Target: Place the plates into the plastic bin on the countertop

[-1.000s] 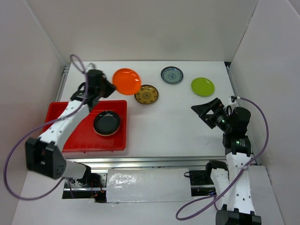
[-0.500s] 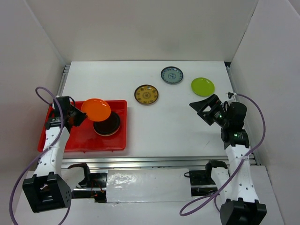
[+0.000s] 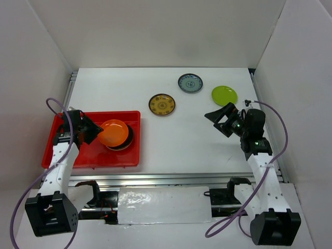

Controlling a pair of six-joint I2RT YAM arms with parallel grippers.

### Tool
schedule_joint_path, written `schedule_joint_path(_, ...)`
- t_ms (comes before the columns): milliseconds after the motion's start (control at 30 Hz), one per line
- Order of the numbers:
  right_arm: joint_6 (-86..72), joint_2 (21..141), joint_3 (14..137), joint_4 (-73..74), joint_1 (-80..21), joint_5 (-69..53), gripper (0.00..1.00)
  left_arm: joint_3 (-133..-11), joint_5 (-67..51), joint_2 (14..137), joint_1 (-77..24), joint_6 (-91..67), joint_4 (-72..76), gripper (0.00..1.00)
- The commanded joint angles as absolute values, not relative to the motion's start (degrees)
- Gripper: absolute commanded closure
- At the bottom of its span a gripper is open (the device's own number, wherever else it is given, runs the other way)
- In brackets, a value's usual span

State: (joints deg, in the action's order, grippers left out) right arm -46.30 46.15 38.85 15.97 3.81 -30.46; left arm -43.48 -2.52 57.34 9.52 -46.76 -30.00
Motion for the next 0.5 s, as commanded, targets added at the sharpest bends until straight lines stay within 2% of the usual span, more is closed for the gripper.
schedule_joint_path(0,-45.6,48.2,40.1,11.0,0.6,-27.2,0.0,-43.1,-2.4,53.9,8.9,-46.1,-30.0,0.36)
schedule_joint_path(33,-45.7,49.2,40.2,10.4,0.3,-26.7,0.0,-43.4,-1.7,53.4,8.4,-46.0,-30.6,0.36)
schedule_joint_path(67,-45.7,52.2,40.4,7.8,-2.3,-26.4,0.0,-44.4,-0.9,52.7,7.7,-45.6,-31.2,0.01)
schedule_joint_path(133,-44.2,57.5,44.2,7.4,-9.4,-24.8,0.0,-46.2,1.8,50.9,5.2,-44.2,-33.1,0.01)
schedule_joint_path(267,-43.1,79.7,54.0,9.7,-19.0,-14.7,0.0,-52.5,8.3,50.0,1.0,-42.0,-39.2,0.01)
schedule_joint_path(367,-46.0,91.3,56.9,2.4,-19.3,-19.0,0.0,-56.5,9.3,51.0,-1.0,-38.6,-42.4,0.01)
schedule_joint_path(467,-45.7,102.9,66.1,3.6,-20.3,-19.1,0.0,-61.4,10.3,52.0,-2.8,-34.6,-45.6,0.01)
